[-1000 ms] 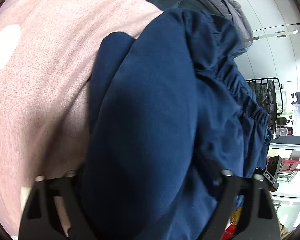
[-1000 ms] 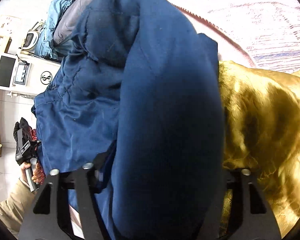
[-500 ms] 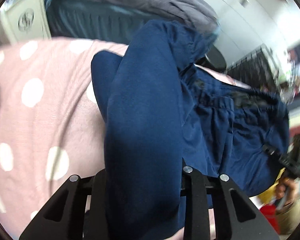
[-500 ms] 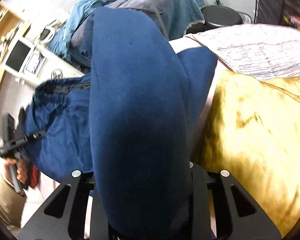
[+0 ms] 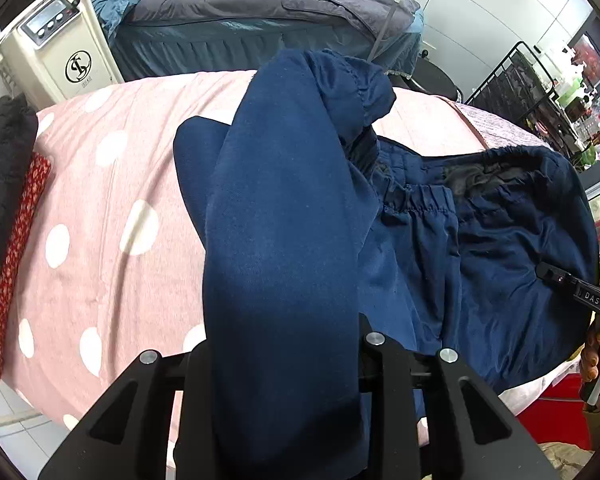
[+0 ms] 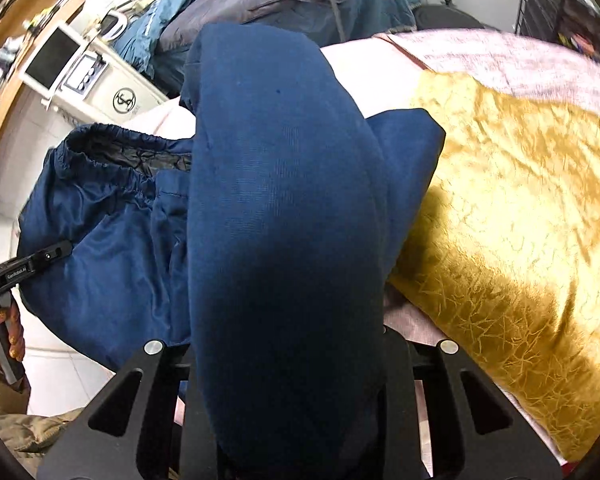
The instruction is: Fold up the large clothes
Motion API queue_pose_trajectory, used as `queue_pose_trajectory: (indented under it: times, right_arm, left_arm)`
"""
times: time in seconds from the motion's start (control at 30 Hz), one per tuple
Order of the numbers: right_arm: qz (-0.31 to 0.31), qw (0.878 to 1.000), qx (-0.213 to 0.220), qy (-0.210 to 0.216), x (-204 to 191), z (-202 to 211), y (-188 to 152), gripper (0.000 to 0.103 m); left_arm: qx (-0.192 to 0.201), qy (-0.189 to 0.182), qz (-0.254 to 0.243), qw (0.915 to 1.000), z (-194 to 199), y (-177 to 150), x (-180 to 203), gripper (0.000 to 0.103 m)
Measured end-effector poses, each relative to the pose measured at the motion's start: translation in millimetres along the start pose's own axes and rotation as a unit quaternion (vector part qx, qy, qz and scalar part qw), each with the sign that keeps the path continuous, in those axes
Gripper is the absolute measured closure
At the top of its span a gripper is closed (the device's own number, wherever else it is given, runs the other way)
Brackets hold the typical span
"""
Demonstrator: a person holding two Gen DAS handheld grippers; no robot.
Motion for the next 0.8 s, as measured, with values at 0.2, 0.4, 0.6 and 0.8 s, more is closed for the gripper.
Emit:
queue_pose_trajectory:
  times: [0.2, 0.4, 0.6, 0.8]
  right_arm:
    - [0.060, 0.998, 0.008, -0.005, -64.9, 1.0, 17.1, 0.076]
    - [0.132, 0.991, 0.020, 0.019, -195.1, -7.4, 47.3, 0.077]
    - [0.245, 0.960, 0.046, 0.129, -402.1, -0.2, 97.2, 0.077]
    - [0.321, 0.909, 0.042, 0.264, -616.3, -10.0, 144.3, 0.077]
  left_arm:
    - [0.037, -0.012, 0.015, 0.9991, 26.1, -3.5, -29.2, 0.075]
    - [0.099, -0.016, 0.087, 0.9912, 84.6, -4.8, -135.8, 0.076]
    - [0.217, 0.058, 0.169, 0.9597, 216.7, -19.4, -299.8, 0.076]
    - [0.304, 0.167, 0.263, 0.9003, 331.9, -71.1, -448.0, 0.076]
Point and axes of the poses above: each gripper's, at about its wrist camera, not at the fingertips, and z roughly against the way its jaws point, x to its right, y to its top, the point moved 9 cm from there along -z, roughly the way its jaws point, and after that the axes turned 5 degrees about -z, right-handed, at the moved point
